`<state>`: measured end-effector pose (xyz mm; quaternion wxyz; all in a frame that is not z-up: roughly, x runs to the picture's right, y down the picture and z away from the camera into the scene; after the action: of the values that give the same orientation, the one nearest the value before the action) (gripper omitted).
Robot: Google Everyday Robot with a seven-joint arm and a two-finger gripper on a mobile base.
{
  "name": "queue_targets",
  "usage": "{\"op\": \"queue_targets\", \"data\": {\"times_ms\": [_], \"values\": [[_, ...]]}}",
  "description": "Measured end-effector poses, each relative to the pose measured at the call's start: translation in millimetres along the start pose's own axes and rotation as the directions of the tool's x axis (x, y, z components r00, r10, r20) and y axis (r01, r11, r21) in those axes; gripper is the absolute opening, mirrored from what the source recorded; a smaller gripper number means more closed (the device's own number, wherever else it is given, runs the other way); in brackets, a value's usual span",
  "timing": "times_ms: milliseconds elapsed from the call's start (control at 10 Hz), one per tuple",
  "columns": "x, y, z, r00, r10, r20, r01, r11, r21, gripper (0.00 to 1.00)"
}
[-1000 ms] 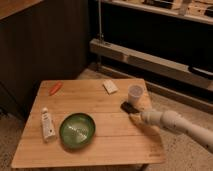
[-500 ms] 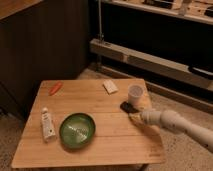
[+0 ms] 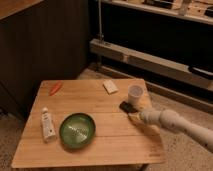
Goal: Place the eraser in the ceramic cup
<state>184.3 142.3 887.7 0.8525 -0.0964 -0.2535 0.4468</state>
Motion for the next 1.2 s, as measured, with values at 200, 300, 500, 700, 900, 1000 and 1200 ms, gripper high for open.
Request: {"op": "queue_targets", "data": {"times_ms": [200, 300, 500, 700, 900, 1000, 1200], "values": [[-6, 8, -5, 0.993, -0.054, -0.106, 0.057, 0.998, 0.032, 0.45], [-11, 16, -6, 0.984, -0.072, -0.161, 0.076, 0.997, 0.021, 0.35], [-15, 24, -26, 0.977, -0.084, -0.196, 0.087, 0.996, 0.006, 0.17], [-39, 29, -62, 0.987, -0.066, -0.145, 0.061, 0.998, -0.034, 0.0], [-58, 29, -91, 0.997, -0.025, -0.07, 0.02, 0.997, -0.077, 0.0], [-73, 31, -107, 0.999, -0.022, -0.035, 0.019, 0.995, -0.1, 0.0], [-97, 31, -130, 0.999, -0.038, 0.003, 0.038, 0.993, -0.108, 0.0]]}}
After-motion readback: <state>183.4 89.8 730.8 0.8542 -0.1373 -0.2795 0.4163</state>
